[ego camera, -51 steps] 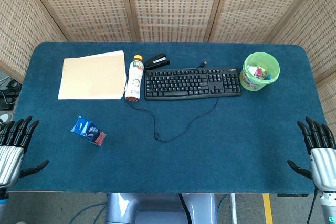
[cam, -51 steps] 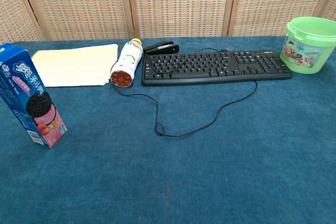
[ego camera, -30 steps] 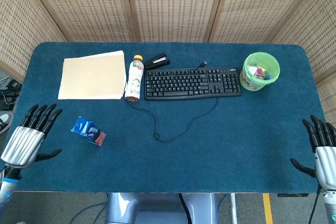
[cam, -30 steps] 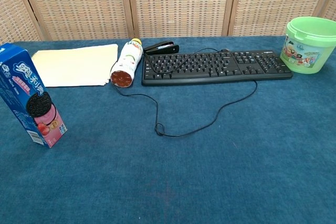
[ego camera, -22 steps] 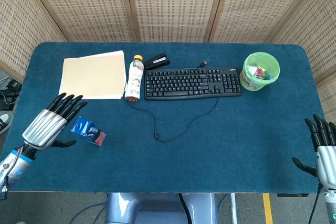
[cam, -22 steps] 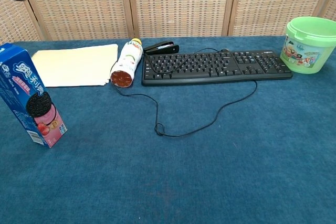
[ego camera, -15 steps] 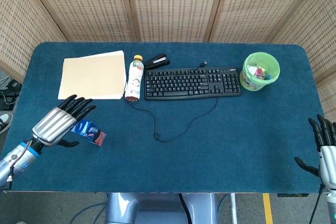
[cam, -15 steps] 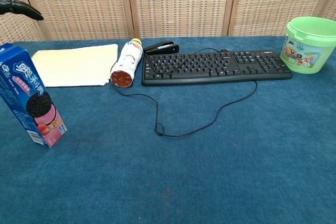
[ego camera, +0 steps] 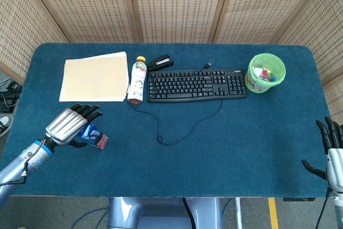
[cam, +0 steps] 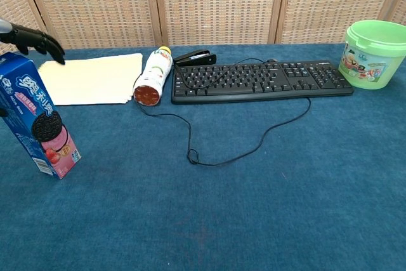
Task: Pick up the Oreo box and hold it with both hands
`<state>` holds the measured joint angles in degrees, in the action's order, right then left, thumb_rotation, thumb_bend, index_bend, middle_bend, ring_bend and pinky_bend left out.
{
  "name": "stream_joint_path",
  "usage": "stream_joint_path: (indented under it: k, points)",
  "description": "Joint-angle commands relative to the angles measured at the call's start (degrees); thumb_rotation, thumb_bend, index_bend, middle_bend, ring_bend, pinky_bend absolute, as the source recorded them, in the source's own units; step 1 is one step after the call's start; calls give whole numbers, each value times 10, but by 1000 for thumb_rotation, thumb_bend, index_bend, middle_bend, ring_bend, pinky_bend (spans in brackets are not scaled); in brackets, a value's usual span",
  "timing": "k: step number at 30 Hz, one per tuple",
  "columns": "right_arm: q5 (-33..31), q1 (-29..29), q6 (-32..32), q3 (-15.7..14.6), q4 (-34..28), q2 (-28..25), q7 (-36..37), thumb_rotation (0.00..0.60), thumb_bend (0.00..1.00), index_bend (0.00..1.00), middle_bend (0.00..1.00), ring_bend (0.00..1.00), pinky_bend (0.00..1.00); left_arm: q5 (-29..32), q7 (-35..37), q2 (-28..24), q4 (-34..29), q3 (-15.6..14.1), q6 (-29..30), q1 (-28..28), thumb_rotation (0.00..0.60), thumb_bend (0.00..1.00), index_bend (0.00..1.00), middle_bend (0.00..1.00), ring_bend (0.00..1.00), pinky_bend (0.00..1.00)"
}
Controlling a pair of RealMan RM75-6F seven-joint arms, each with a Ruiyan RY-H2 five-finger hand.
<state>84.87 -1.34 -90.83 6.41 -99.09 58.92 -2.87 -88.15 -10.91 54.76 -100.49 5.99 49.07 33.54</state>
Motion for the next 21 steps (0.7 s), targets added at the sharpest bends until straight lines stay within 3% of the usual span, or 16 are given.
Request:
stream_joint_path:
  k: [1, 4, 6, 13, 18, 21]
  points:
    - [-3, 0, 2, 1, 1, 0, 0, 600, 0, 0, 0, 0, 0, 0, -5, 10, 11, -2, 4, 4, 600, 35, 542, 426, 401, 396]
    - [-5, -1, 3, 2, 2, 0, 1, 600, 0, 0, 0, 0, 0, 3, -15, 17, 17, -3, 10, 4, 600, 166, 683, 529, 488, 454]
    - [-6, -1, 5, 1, 2, 0, 1, 600, 0, 0, 0, 0, 0, 4, -16, 21, 18, -3, 18, 2, 600, 225, 723, 556, 511, 474]
    - [-6, -2, 9, 0, 2, 2, -2, 600, 0, 0, 0, 0, 0, 12, 6, 18, 25, 1, 46, -5, 600, 283, 749, 576, 528, 495]
    - [-4, -5, 16, -3, 2, 3, -4, 600, 0, 0, 0, 0, 0, 14, 118, 25, 36, 15, 94, -18, 600, 260, 749, 577, 532, 497]
    - [-7, -11, 31, -4, 0, 3, 5, 600, 0, 0, 0, 0, 0, 15, 245, 48, 63, 31, 129, -23, 600, 248, 749, 576, 532, 497]
